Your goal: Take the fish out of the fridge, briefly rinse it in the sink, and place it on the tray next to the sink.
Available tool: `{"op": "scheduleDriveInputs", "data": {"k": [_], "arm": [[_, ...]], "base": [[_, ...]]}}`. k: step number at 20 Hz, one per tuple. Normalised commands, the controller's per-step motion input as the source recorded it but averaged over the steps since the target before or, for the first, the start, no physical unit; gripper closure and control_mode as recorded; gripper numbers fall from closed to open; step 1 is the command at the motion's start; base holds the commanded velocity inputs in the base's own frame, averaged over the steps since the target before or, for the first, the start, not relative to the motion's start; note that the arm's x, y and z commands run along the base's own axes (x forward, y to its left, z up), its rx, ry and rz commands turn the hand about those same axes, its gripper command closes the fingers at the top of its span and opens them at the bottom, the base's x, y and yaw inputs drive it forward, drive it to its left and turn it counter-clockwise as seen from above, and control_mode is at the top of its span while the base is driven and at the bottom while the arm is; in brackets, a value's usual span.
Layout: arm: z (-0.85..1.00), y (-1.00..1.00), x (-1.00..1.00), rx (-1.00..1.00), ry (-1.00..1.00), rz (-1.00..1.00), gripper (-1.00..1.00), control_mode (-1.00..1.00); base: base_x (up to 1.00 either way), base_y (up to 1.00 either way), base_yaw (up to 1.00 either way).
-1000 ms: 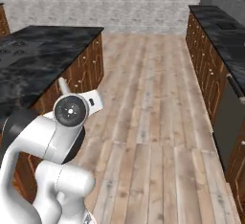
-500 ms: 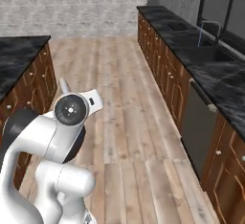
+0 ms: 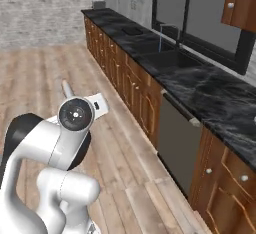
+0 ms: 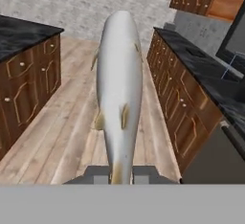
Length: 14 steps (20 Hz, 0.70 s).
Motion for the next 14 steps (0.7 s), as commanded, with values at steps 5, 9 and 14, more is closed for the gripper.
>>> {"op": "scheduleDriveInputs", "data": {"k": [5,9,14], "arm": [[0.0,0.0,0.0,0.0,0.0,0.0,1.0,1.0],[0.0,0.0,0.0,0.0,0.0,0.0,1.0,1.0],[0.0,0.0,0.0,0.0,0.0,0.0,1.0,1.0]], "base": [[1.0,1.0,-0.45],[1.0,1.0,-0.39],[1.0,1.0,-0.34]]}}
